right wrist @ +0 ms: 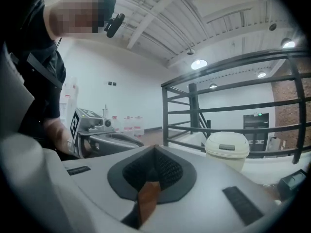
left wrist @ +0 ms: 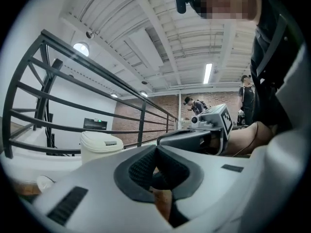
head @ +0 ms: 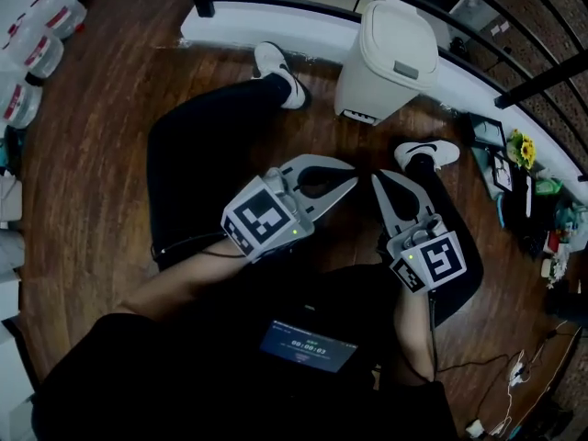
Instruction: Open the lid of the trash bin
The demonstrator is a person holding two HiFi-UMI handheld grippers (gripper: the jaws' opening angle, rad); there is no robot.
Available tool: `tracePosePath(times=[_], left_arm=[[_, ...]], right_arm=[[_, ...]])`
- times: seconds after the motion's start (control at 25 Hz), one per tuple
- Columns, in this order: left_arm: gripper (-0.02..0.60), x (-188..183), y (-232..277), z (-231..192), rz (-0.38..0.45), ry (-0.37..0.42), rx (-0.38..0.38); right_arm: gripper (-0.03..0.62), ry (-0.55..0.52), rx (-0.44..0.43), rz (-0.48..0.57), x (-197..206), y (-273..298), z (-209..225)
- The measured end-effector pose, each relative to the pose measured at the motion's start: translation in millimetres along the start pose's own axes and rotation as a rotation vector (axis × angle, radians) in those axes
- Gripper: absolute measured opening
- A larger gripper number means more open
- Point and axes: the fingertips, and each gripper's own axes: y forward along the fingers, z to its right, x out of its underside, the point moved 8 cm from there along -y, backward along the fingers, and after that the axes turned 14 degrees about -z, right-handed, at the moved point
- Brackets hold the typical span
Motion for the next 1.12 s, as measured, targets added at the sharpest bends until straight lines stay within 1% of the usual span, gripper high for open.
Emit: tracePosePath(times=[0.16, 0.36, 0.6, 0.76, 0.88, 1.0, 1.12], left_arm=[[0.035, 0, 24, -25, -0.022, -0.025, -0.026], [0.035, -11, 50, -55, -0.013, -0.037, -0.047], [0.035, -13, 76, -89, -0.021, -0.047, -0.050], [0.035, -10, 93, -111, -0.047, -0.070, -0.071], [0.035, -6, 114, -127, -0.044, -0.057, -0.092], [0.035, 1, 148, -143, -0.082, -0.062, -0.085], [0.035, 8, 177, -156, -0.127, -0.114, -0.079]], right_arm=[[0.023, -0.011, -0.026, -0.040, -5, 24, 37], [0.023, -0.024, -0.040, -0.075, -11, 43, 76], [0.023, 0.047, -0.045, -0.044, -12, 66, 122], [0.023, 0.092, -0.040, -0.019, -11, 77, 147], [0.023, 0.097, -0.035, -0.020, -13, 81, 171], [0.023, 0.057, -0.034, -0.047, -15, 84, 201], [0.023, 0.066, -0.040, -0.055, -13, 87, 232]])
